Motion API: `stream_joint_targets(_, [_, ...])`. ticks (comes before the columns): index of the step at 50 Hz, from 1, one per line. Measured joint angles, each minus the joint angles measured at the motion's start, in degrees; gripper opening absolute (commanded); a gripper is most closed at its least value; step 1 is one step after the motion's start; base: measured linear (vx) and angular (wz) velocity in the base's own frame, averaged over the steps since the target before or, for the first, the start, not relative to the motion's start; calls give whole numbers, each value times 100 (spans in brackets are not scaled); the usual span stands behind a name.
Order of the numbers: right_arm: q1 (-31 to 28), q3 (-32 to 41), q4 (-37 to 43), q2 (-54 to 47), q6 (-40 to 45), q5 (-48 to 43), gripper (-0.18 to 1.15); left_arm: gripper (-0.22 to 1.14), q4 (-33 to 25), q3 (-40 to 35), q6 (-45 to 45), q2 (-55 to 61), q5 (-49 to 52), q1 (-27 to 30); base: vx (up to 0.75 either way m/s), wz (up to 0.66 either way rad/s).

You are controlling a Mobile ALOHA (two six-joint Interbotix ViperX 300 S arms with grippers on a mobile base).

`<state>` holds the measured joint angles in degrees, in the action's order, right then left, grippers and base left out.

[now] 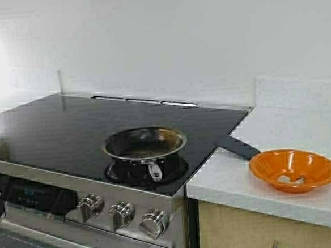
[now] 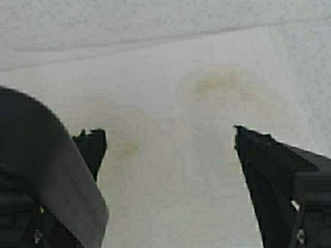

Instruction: Add oil to the pan and cook the shrimp and serve it

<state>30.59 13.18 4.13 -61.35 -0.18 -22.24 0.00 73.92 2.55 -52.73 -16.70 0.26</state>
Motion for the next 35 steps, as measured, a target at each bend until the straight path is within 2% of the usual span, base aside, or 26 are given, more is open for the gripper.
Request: stream_joint_targets(35, [-237, -756, -9, 527, 0, 0, 104, 3, 0, 0, -79, 0, 0, 0, 0, 0])
